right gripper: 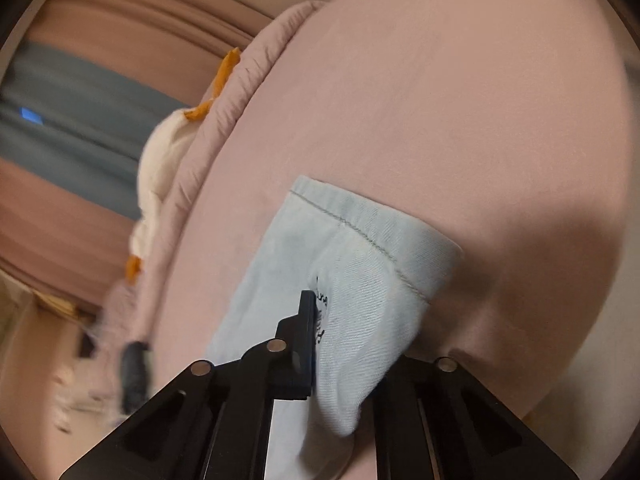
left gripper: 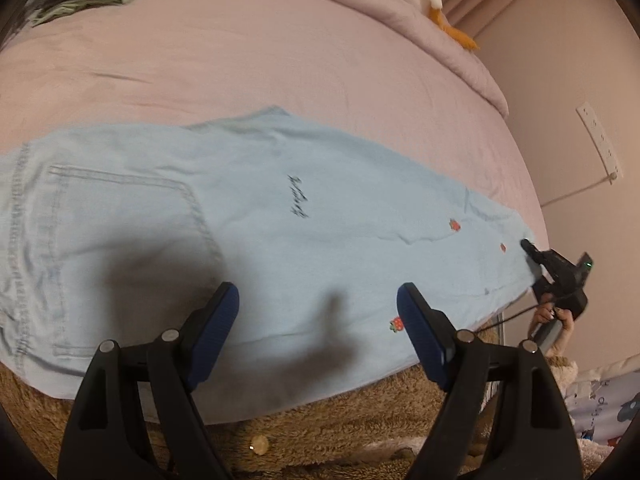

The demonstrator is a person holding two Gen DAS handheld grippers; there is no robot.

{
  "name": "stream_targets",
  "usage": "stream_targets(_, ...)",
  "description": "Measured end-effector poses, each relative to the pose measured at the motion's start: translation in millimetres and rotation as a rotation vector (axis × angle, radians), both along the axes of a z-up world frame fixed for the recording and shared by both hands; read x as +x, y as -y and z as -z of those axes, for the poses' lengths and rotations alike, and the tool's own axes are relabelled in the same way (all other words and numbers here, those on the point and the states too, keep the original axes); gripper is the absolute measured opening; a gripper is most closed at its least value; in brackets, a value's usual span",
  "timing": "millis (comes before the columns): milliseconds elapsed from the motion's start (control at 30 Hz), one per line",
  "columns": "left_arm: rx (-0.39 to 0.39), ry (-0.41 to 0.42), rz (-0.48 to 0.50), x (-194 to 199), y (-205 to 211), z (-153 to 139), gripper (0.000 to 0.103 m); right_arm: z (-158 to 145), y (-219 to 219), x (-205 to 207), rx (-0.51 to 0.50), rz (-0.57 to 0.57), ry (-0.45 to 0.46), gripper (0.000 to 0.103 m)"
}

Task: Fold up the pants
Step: 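Grasp the pant leg hem with the right gripper and lift it, then fold the lifted leg with the right gripper over the other leg and release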

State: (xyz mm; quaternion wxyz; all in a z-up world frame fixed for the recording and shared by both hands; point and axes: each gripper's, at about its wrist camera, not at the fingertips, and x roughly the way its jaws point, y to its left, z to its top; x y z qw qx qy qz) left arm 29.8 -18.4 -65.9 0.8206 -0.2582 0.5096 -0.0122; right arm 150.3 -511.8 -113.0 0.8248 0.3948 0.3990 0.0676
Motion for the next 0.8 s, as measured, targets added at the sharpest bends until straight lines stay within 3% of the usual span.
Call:
stream_targets(233,-0.011,0.030,-0.071,-13.8,-25.6,-7.6,0.081,-86.0,-44.8,-10.2,-0.195,-0.057,0.181,0.008)
stream_targets(433,-0.009,0.049,-0.111,-26.2,-39.7,-12.0,0.081,-147.1,-103.9,-25.2,-0.271,-0.181,0.333,0.008)
stream_targets(633,-0.009,0.060,-0.146,-30.9,-48.4,-17.2,0.081,-171.4,-169.8,-38.2,-0.344,-0.362,0.399,0.008)
stream_targets(800,-0.010,0.058,-0.159,-34.5,-50.4,-18.3,0.081,-168.1,-218.2,-42.2,-0.424,-0.513,0.407,0.008)
